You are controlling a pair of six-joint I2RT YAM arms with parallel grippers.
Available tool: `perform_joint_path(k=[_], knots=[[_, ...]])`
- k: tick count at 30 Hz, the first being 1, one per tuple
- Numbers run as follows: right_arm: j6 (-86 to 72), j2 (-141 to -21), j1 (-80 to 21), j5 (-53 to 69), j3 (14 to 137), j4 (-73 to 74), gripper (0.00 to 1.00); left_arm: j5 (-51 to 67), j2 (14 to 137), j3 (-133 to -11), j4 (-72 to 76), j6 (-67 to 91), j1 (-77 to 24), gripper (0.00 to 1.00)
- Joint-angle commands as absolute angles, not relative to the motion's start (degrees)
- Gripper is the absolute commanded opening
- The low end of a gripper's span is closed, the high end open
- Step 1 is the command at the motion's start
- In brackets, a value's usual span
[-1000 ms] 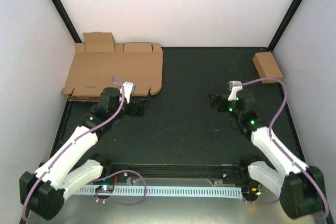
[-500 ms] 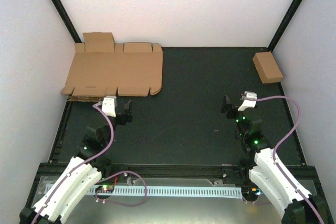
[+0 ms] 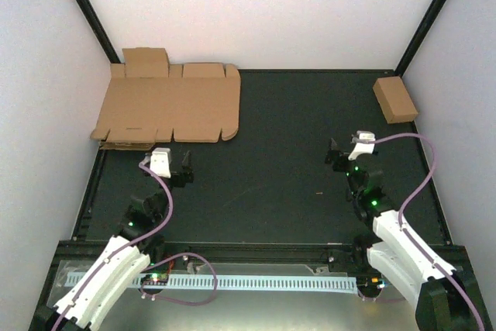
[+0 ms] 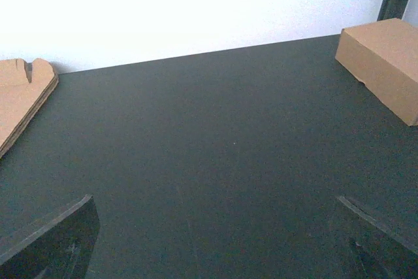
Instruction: Fold the paper box
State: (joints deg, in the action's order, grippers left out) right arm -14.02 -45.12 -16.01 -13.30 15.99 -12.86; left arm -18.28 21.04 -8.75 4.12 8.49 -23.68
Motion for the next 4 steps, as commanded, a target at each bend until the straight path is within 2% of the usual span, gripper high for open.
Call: perform_joint_path(k=[1, 4], knots=[[-13.1, -43.7, -16.1, -13.7, 16.6, -16.0, 0.99, -19.3, 20.3, -9.4, 7.0, 7.6, -23.3, 0.99], [-13.0, -43.5, -16.1, -13.7, 16.5, -16.2, 0.99, -19.0, 20.4, -9.4, 7.2, 7.5, -23.3, 0.99]])
